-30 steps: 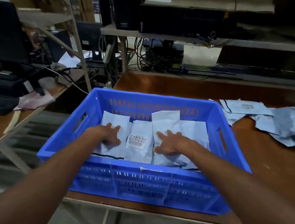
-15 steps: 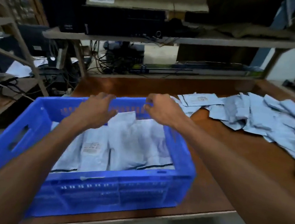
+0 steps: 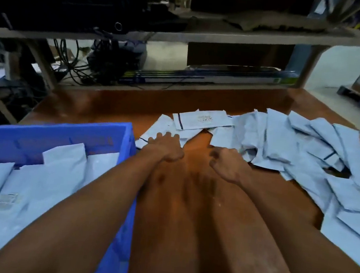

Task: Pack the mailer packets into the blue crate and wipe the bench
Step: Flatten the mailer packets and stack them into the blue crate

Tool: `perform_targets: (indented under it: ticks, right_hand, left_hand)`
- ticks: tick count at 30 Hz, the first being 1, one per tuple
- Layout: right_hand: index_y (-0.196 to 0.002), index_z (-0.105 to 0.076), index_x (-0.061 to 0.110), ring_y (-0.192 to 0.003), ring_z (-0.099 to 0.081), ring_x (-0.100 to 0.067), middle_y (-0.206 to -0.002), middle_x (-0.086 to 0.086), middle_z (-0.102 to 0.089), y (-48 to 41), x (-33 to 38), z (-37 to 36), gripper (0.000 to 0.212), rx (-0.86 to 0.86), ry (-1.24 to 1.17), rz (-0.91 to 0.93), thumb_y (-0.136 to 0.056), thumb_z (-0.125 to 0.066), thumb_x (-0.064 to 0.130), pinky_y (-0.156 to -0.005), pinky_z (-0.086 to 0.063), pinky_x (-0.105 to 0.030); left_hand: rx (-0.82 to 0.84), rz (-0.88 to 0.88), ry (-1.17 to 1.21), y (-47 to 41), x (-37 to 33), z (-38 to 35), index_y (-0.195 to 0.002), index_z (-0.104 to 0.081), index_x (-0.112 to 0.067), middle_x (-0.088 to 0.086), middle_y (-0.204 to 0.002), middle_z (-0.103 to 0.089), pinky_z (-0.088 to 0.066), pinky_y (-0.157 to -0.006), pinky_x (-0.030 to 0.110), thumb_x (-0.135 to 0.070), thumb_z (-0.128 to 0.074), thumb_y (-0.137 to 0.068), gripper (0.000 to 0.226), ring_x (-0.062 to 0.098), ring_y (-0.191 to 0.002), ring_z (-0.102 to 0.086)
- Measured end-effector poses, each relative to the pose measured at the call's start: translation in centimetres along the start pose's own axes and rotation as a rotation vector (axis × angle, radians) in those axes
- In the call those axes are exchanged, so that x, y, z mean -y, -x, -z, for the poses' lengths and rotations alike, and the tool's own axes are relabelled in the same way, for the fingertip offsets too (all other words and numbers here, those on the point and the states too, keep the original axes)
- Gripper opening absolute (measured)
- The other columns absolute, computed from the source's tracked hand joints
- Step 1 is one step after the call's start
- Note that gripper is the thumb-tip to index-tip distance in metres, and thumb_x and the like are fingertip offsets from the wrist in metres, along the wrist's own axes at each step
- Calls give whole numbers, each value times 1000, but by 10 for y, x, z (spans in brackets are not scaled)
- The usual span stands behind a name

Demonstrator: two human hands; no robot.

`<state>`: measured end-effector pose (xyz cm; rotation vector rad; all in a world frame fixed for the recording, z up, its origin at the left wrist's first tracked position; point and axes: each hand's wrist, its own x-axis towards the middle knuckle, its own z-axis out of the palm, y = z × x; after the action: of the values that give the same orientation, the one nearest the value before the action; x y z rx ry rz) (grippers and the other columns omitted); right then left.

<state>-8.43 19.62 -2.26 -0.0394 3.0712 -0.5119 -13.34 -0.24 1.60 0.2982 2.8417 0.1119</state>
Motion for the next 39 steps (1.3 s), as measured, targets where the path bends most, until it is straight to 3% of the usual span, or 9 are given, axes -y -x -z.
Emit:
perform_targets:
  ticks: [4, 7, 12, 15, 18, 25, 34, 37, 39]
  right_hand:
    - [-140, -45, 26, -123, -53, -33, -141, -10, -53, -61, -7, -13, 56, 66, -33, 28, -91, -52, 51, -103, -45, -46]
    - [-150, -27, 37, -138, -35, -38, -157, -8, -32, -117, -2, -19, 71, 76, -55, -2, -88, -48, 65, -112, -32, -57]
    - [-152, -9, 50, -149, 1, -44, -166, -1, 1, -186, 15, -43, 75, 144, 75, 56, -86, -34, 78, -114, -7, -68]
    - [-151, -1, 53, -149, 9, -42, -165, -2, 9, -206, 12, -78, 79, 199, 128, 121, -80, -15, 87, -113, 2, -71]
    - [-151, -2, 52, -148, 8, -44, -166, 0, 5, -202, 2, -103, 89, 173, 191, 148, -72, -5, 94, -114, 1, -70]
    - [-148, -17, 53, -148, -7, -44, -165, 5, -10, -146, -9, -80, 86, 232, 191, 226, -73, -11, 94, -115, -4, -66]
    - [-148, -13, 55, -150, 16, -30, -165, 13, 2, 32, -32, -77, 84, 224, 178, 214, -73, -5, 93, -118, 5, -60]
    - [-141, -37, 50, -152, 2, -24, -161, 15, -19, 88, -50, -57, 76, 155, 245, 279, -81, -9, 88, -118, 2, -58]
    - [-121, -57, 43, -147, -20, -18, -146, 16, -43, 111, -62, -41, 71, 115, 170, 246, -84, -15, 86, -119, -6, -55]
  left_hand:
    - [41, 168, 11, -41, 9, -28, -157, -8, -23, 9, -164, -7, -14, -118, 58, -50, -44, -96, 75, 38, -149, -10]
    - [-24, 212, -3, -65, 30, -51, -155, -6, -25, 7, -165, 0, -12, -117, 60, -45, -38, -99, 68, 38, -150, -4]
    - [-24, 260, 12, -97, 60, -75, -156, 12, -32, 6, -165, 14, -6, -120, 56, -63, -33, -97, 80, 40, -150, 3]
    - [0, 244, 17, -112, 62, -87, -153, 17, -39, 6, -165, 14, -10, -120, 58, -67, -25, -96, 76, 39, -151, 3]
    - [-55, 293, -21, -116, 54, -99, -153, 15, -40, 6, -166, 7, -14, -119, 60, -70, -14, -94, 72, 38, -151, -3]
    - [-81, 298, 6, -58, 17, -103, -155, -4, -41, 2, -164, -7, -18, -115, 57, -54, -31, -100, 63, 36, -148, -12]
    - [-162, 252, 126, 65, -29, -138, -155, -12, -37, 1, -162, -14, -15, -115, 54, -49, -35, -100, 61, 34, -149, -8]
    - [-150, 203, 122, 112, -35, -151, -155, -13, -38, 3, -162, -14, -16, -115, 55, -53, -36, -99, 63, 34, -147, -11]
    - [-174, 179, 122, 132, -33, -156, -154, -17, -38, 4, -160, -15, -17, -115, 56, -57, -37, -97, 64, 33, -145, -16]
